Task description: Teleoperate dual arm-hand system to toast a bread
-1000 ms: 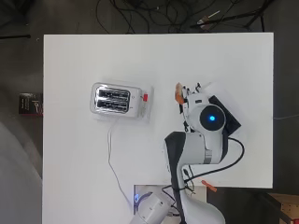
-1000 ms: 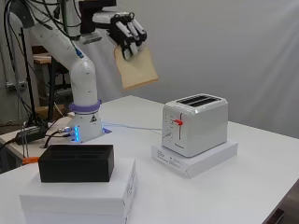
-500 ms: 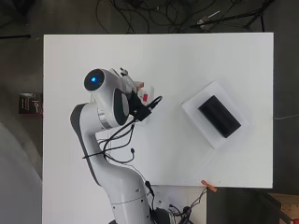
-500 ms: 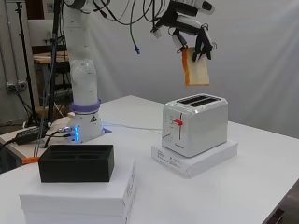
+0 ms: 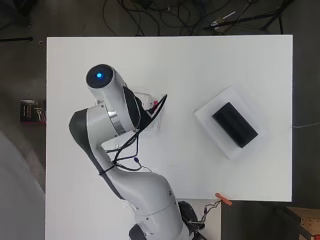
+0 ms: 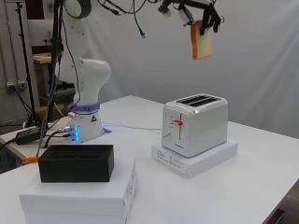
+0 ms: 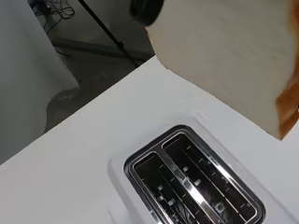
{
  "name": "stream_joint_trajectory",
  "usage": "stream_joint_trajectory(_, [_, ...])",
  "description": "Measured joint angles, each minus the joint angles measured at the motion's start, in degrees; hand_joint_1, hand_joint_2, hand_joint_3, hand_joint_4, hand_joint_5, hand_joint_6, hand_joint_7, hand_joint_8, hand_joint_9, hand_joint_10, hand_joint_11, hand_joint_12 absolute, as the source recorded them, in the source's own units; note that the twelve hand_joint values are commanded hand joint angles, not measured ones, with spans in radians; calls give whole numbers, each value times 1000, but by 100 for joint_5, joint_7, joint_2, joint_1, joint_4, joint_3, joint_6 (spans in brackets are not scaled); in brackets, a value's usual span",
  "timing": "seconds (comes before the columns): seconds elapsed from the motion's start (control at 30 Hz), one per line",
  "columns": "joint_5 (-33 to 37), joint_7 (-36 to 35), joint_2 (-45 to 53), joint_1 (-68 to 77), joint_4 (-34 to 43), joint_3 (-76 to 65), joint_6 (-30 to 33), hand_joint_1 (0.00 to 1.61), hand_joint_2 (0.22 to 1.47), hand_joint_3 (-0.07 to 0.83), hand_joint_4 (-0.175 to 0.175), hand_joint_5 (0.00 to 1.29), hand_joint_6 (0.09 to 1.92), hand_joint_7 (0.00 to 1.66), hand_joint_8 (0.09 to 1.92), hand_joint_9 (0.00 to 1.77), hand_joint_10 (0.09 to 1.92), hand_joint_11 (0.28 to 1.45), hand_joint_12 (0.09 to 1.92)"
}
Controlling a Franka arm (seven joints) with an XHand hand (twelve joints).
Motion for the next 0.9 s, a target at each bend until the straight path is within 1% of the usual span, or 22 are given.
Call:
stream_joint_trajectory(0.03, [144, -54, 247, -91, 117, -53, -80, 1248, 1132, 1, -169, 798, 1123, 1118, 910, 1463, 87, 674, 655])
stream_joint_trajectory(0.1, [501, -165, 895, -787, 346, 234, -252, 1247, 1134, 1, -168, 795, 1125, 1111, 922, 1457, 90, 677, 650])
stream_joint_trajectory(0.23, [1125, -316, 1926, -2956, 490, 1482, -401, 1246, 1143, 1, -175, 786, 1116, 1083, 989, 1447, 122, 683, 651])
stream_joint_trajectory(0.27, [1287, -351, 2176, -3581, 509, 1832, -436, 1245, 1146, -1, -175, 784, 1114, 1076, 1006, 1418, 191, 682, 648])
stream_joint_trajectory(0.33, [1608, -425, 2672, -4843, 529, 2487, -499, 1243, 1150, 1, -175, 777, 1119, 1063, 1034, 1306, 443, 678, 642])
stream_joint_trajectory(0.37, [1827, -475, 3005, -5720, 529, 2933, -533, 1242, 1153, -1, -175, 776, 1120, 1058, 1045, 1256, 555, 677, 641])
stream_joint_trajectory(0.4, [1973, -508, 3226, -6270, 526, 3237, -557, 1241, 1155, -2, -175, 776, 1119, 1051, 1058, 1215, 647, 676, 647])
stream_joint_trajectory(0.43, [2133, -545, 3470, -6825, 522, 3585, -586, 1240, 1156, -2, -171, 777, 1117, 1045, 1069, 1188, 704, 675, 653])
stream_joint_trajectory(0.5, [2404, -646, 3849, -7629, 533, 4216, -673, 1235, 1158, -1, -159, 775, 1129, 1041, 1068, 1159, 746, 665, 652])
stream_joint_trajectory(0.57, [2609, -738, 4095, -8129, 499, 4789, -696, 1230, 1161, -1, -147, 767, 1153, 1039, 1060, 1156, 716, 671, 561])
stream_joint_trajectory(0.67, [2668, -842, 4128, -8328, 161, 5220, -519, 1221, 1159, 1, -119, 764, 1190, 1049, 1009, 1189, 569, 715, 371])
stream_joint_trajectory(0.77, [2541, -932, 3946, -8314, -233, 5529, -192, 1231, 1147, 4, -138, 768, 1193, 1087, 932, 1262, 386, 751, 266])
stream_joint_trajectory(0.83, [2344, -1007, 3744, -8319, -490, 5883, 112, 1241, 1141, 0, -164, 773, 1173, 1110, 903, 1304, 328, 763, 238])
stream_joint_trajectory(0.9, [2087, -1048, 3467, -8332, -844, 6304, 501, 1245, 1139, 0, -173, 774, 1166, 1118, 894, 1332, 284, 771, 222])
